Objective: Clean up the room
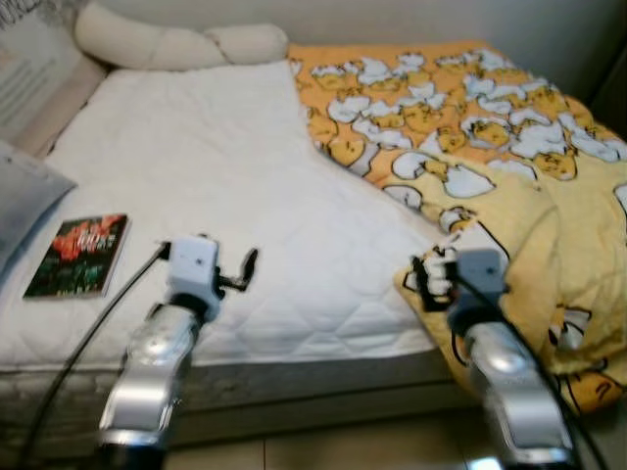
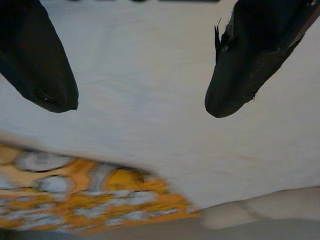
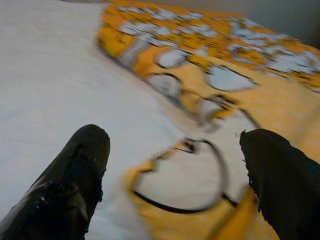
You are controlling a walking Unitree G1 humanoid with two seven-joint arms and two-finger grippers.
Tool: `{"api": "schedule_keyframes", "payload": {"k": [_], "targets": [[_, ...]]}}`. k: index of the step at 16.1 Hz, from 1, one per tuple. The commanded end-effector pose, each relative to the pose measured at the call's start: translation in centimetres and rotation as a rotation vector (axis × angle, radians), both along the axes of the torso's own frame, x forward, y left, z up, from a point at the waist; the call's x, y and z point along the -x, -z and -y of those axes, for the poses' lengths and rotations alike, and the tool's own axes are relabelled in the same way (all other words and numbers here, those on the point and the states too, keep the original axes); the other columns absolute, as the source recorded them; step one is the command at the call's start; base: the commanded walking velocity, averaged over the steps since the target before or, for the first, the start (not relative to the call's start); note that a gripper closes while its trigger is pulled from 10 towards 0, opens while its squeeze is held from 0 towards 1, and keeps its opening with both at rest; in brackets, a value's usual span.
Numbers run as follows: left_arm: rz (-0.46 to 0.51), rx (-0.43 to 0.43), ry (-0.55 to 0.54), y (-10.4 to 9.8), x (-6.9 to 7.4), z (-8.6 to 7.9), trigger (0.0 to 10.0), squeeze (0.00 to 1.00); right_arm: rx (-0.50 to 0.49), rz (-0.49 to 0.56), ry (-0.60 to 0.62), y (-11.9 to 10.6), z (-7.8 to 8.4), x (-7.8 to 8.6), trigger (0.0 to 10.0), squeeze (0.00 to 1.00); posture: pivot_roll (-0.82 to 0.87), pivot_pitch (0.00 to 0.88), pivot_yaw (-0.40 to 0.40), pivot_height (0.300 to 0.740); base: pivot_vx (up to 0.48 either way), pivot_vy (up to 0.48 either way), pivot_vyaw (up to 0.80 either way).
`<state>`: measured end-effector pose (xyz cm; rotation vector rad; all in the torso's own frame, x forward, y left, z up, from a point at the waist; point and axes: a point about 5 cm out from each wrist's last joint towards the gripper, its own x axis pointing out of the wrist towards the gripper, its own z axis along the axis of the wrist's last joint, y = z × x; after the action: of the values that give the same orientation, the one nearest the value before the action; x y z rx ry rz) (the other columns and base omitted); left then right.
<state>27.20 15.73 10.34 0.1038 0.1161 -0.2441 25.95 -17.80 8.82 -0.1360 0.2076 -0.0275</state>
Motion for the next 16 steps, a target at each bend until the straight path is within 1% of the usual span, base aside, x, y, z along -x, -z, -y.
{"api": "schedule_keyframes", "payload": {"k": [1,4,7,12,14,15,16], "targets": [[0.005,-0.018,-0.009,-0.2,0.0,-0.6,10.0,0.24,-0.010,-0.003,-0.003,0.1,-0.3,-0.1,10.0,0.00,0.01,0.000,0.012,0.740,0.296,0.000,0.00],[0.006,-0.025,-0.003,-0.2,0.0,-0.6,10.0,0.24,-0.011,-0.009,0.002,0.3,-0.2,0.0,10.0,0.00,0.02,0.000,0.001,0.740,0.292,0.000,0.00],[0.002,-0.022,-0.010,-0.1,0.4,-0.6,10.0,0.24,-0.006,-0.014,-0.015,0.3,-0.4,-0.1,10.0,0.00,0.02,0.000,-0.005,0.740,0.292,0.000,0.00],[0.000,-0.022,-0.012,-0.1,0.5,-0.7,10.0,0.24,0.002,-0.023,-0.018,0.5,-0.5,-0.1,10.0,0.00,0.02,0.000,-0.006,0.740,0.292,0.000,0.00],[-0.026,-0.028,0.019,0.2,0.6,-0.5,10.0,0.22,0.011,-0.041,-0.015,0.7,-0.5,-0.1,10.0,0.00,0.02,0.000,-0.001,0.740,0.000,0.000,0.00],[-0.037,-0.052,0.042,0.5,0.7,-0.4,10.0,0.22,-0.040,-0.053,-0.047,0.9,-0.8,-0.1,10.0,0.10,0.01,0.000,0.003,0.740,0.000,0.000,0.00],[-0.052,-0.075,0.074,0.8,0.8,-0.4,10.0,0.22,-0.014,-0.111,-0.108,1.6,-1.4,-0.5,10.0,1.00,0.01,0.000,0.010,0.740,0.000,0.000,0.00]]}}
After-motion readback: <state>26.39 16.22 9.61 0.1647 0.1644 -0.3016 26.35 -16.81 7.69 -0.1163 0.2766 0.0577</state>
